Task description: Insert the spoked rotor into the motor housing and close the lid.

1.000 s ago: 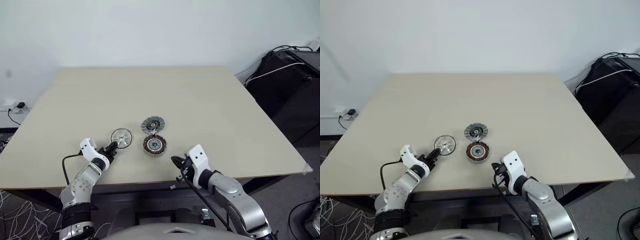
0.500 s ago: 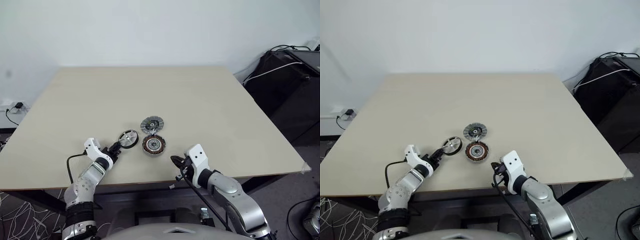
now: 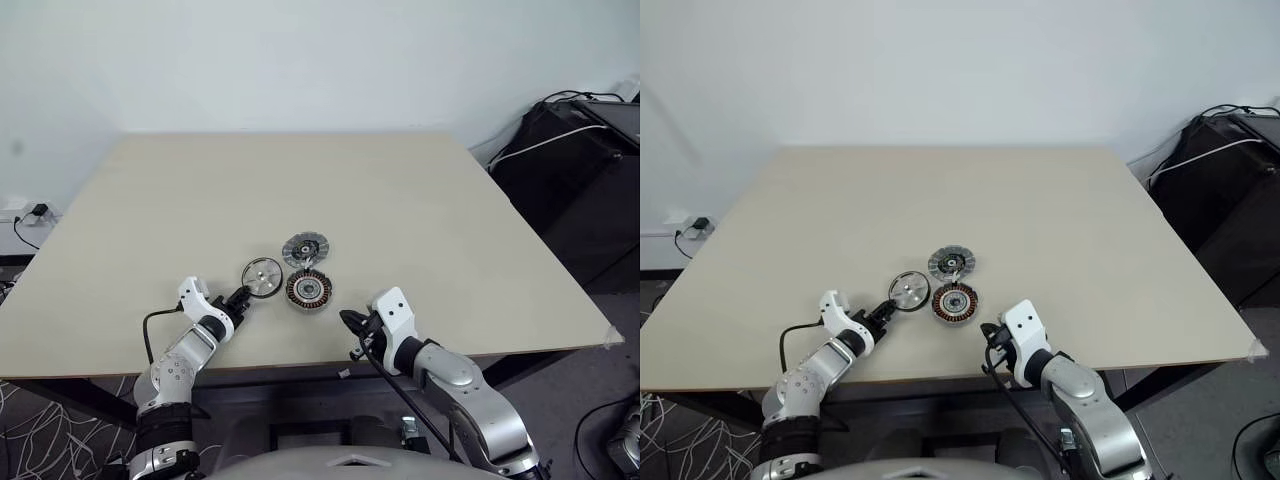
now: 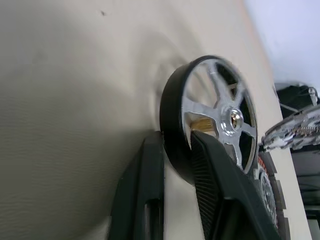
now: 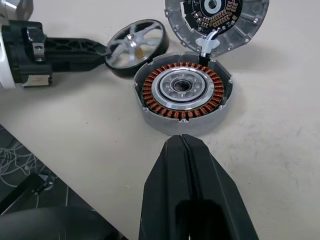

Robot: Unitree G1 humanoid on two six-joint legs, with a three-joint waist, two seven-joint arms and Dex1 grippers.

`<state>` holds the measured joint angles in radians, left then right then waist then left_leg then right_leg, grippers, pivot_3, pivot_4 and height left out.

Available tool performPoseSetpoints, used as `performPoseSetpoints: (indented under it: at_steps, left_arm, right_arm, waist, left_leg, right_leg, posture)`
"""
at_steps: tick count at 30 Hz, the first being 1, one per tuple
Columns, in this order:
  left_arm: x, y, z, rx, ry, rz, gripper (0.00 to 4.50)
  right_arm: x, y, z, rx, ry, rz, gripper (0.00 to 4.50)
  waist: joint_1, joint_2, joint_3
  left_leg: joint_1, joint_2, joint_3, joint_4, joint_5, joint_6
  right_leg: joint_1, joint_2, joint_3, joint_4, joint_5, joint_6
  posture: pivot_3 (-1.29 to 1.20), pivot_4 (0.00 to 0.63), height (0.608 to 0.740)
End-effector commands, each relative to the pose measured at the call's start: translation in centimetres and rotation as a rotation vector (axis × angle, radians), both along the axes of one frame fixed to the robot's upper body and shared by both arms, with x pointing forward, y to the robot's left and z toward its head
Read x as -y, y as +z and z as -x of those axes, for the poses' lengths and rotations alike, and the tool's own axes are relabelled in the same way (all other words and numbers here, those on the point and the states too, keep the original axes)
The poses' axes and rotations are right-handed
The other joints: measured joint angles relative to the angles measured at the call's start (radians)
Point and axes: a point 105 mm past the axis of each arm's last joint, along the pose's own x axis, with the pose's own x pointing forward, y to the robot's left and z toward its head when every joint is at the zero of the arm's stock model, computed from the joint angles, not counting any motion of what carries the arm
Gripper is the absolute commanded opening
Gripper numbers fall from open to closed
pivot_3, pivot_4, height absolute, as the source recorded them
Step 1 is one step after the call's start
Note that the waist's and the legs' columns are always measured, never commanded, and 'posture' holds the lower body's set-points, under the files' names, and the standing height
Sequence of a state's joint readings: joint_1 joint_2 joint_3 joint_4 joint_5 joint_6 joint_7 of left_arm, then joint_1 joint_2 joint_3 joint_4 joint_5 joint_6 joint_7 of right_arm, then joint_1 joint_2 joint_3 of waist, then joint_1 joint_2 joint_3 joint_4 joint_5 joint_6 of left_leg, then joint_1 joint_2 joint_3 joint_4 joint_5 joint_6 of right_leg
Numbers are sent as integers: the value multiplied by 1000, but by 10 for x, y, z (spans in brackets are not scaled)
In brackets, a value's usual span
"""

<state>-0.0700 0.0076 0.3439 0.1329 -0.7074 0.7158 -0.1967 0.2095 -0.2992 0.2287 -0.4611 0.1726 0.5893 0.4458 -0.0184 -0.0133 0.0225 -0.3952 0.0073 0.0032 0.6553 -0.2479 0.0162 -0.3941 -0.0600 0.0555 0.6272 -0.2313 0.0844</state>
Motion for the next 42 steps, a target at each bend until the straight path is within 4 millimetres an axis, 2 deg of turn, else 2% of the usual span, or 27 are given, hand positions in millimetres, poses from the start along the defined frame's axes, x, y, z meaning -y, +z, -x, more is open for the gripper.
performPoseSetpoints:
  at_steps: [1,9,12,14,18,23,33,38,42]
  left_arm:
    - [7,13,-8,46,-25,0,42]
    - [1,14,-7,48,-9,-25,42]
    - [-1,20,-4,87,-50,-105,42]
    - [3,29,0,146,-121,-205,42]
    - [24,52,16,279,-323,-295,42]
    - [39,55,24,283,-504,-491,42]
    - [61,75,-10,396,-607,-729,42]
    - [80,79,-18,467,-752,-811,42]
    - [87,76,-24,492,-866,-933,42]
  right_arm:
    - [-2,14,-6,61,0,-20,0]
    - [-2,13,-5,58,-6,-23,0]
    - [-2,13,-5,58,-6,-22,0]
    - [-2,13,-5,57,-6,-22,0]
    - [-2,13,-5,56,-6,-24,0]
    - [-5,12,-6,55,2,-29,0]
    - [-8,12,-7,59,-3,-39,0]
    - [-8,12,-7,63,-13,-45,0]
    - [-9,13,-8,65,-17,-48,0]
  waist:
    - [0,0,0]
    - [-2,-1,0]
    - [-4,-1,0]
    - [-6,-1,1]
    - [-6,0,1]
    - [-6,2,2]
    - [-5,3,2]
    - [-3,2,3]
    - [-4,2,3]
  left_leg:
    - [0,0,0,0,0,0]
    - [-1,0,0,0,0,0]
    - [0,0,0,0,0,0]
    - [-1,0,0,0,0,0]
    - [-1,0,0,-1,-1,-2]
    - [-1,1,1,0,-2,-3]
    - [-1,0,1,-1,1,1]
    - [-1,0,1,-1,1,2]
    - [-1,0,1,-1,1,2]
  right_leg:
    - [0,0,0,0,0,0]
    - [0,0,0,0,0,0]
    - [-1,0,0,0,0,0]
    - [-1,0,0,0,0,0]
    - [-2,0,1,0,1,-2]
    - [-2,-2,1,0,0,0]
    - [-2,0,1,0,0,0]
    - [-2,0,1,0,0,0]
    - [-1,0,1,0,0,0]
  posture:
    - [0,0,740]
    - [0,0,740]
    - [0,0,740]
    - [0,0,740]
    - [0,0,740]
    - [0,0,740]
    - [0,0,740]
    - [0,0,740]
    - [0,0,740]
